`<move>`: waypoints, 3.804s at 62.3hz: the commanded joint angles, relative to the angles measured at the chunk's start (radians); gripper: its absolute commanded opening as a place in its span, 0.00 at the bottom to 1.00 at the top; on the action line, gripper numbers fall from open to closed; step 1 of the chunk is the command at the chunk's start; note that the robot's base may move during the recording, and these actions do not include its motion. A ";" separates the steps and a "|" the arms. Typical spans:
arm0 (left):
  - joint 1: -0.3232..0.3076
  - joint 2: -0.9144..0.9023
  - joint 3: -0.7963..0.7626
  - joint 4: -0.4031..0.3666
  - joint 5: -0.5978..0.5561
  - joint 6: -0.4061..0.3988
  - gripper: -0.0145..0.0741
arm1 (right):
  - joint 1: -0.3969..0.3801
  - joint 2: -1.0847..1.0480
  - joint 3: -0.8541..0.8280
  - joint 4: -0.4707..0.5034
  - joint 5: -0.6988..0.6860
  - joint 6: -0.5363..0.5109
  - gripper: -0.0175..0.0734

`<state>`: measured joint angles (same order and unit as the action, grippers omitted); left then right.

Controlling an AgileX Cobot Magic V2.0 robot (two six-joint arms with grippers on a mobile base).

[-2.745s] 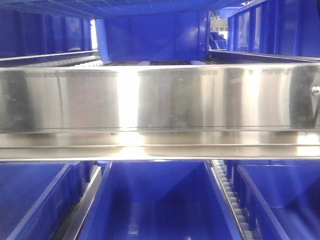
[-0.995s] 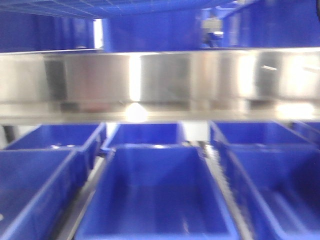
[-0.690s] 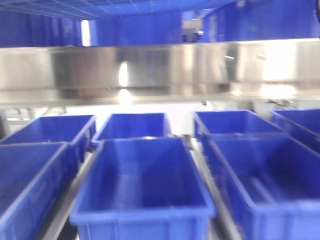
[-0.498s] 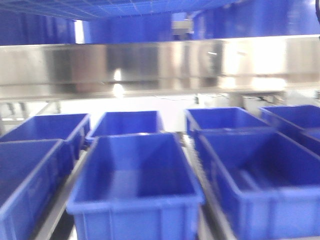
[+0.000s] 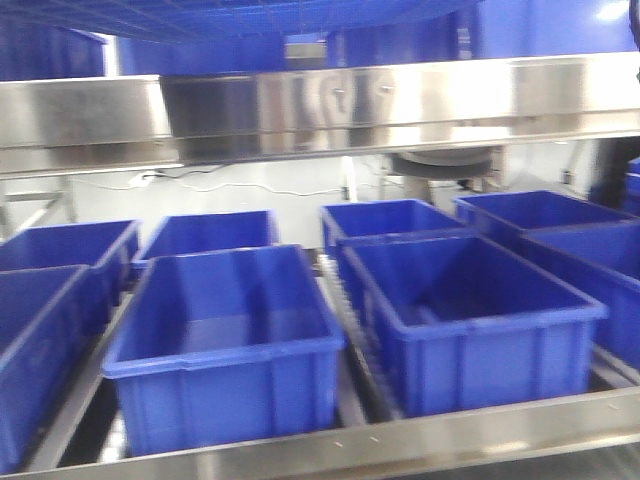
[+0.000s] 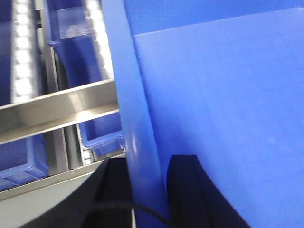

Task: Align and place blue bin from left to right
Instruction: 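Drive away from the shelf carrying the bin in both grippers, then drive across the floor toward the other bin shelf holding the bin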

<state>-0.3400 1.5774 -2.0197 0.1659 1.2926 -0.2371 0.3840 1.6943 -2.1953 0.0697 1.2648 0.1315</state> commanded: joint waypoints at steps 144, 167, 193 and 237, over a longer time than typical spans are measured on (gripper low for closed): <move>-0.008 -0.022 -0.013 -0.003 -0.072 0.025 0.15 | -0.001 -0.031 -0.014 -0.012 -0.095 -0.027 0.12; -0.008 -0.022 -0.013 -0.001 -0.072 0.025 0.15 | -0.001 -0.031 -0.014 -0.010 -0.095 -0.027 0.12; -0.008 -0.022 -0.013 -0.001 -0.072 0.025 0.15 | -0.001 -0.031 -0.014 -0.010 -0.095 -0.027 0.12; -0.008 -0.022 -0.013 0.001 -0.072 0.025 0.15 | -0.001 -0.031 -0.014 -0.008 -0.095 -0.027 0.12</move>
<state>-0.3400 1.5774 -2.0197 0.1620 1.2900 -0.2392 0.3840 1.6904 -2.1953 0.0683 1.2648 0.1315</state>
